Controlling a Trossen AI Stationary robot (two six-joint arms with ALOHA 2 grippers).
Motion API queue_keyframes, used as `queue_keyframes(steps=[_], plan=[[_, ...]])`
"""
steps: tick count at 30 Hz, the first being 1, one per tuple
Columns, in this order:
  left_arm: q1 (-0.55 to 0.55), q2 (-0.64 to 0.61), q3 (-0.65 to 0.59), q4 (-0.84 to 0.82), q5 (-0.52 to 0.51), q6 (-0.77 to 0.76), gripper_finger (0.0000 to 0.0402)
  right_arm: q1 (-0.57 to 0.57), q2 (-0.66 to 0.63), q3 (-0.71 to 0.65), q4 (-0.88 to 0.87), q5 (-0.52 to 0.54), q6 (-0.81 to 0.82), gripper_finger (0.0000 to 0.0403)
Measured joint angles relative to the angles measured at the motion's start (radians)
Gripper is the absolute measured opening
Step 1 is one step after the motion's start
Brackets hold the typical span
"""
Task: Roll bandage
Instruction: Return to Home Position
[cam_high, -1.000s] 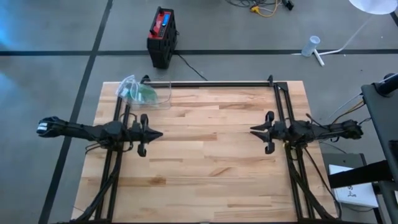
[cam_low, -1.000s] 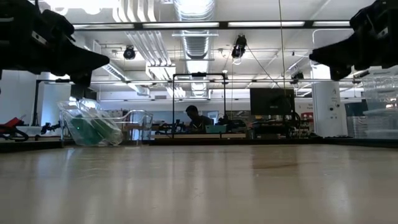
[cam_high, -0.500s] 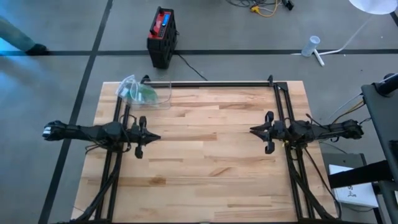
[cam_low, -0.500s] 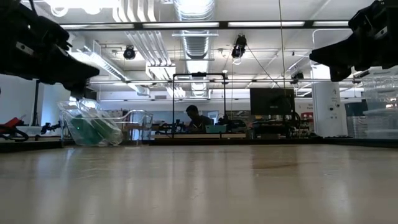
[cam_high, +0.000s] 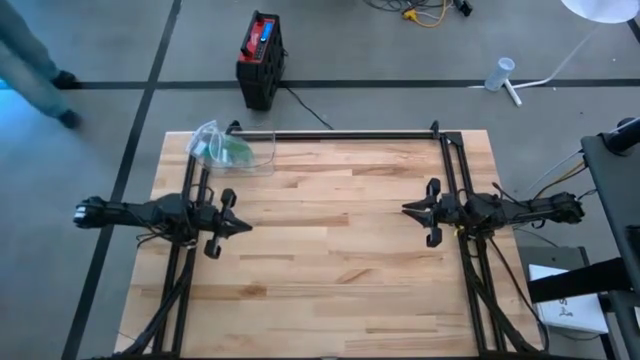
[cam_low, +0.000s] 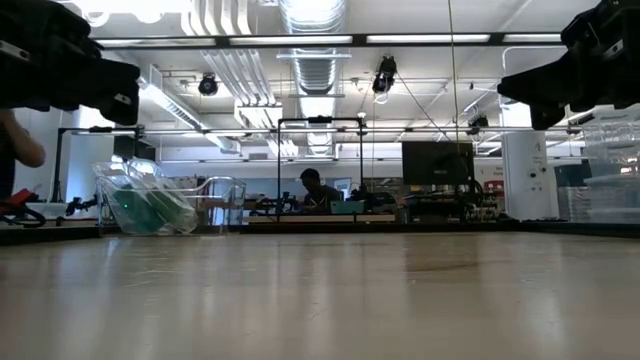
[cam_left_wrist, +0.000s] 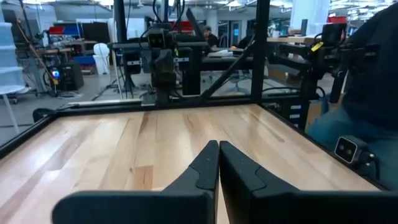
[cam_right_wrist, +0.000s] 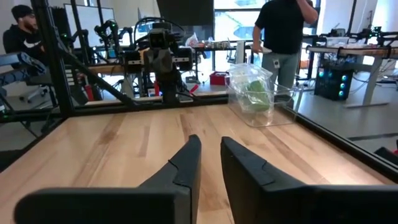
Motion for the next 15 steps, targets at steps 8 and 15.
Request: queue_keyframes(steps=[8,15], plan=[[0.0,0.054,0.001,0.002,0.0,0.0,0.0005,0.0,0.0,0.001,0.0,0.0,0.001,0.007],[0.0,0.115,0.002,0.003,0.0,0.0,0.0006,0.0,0.0,0.001,0.0,0.0,0.0,0.0061]])
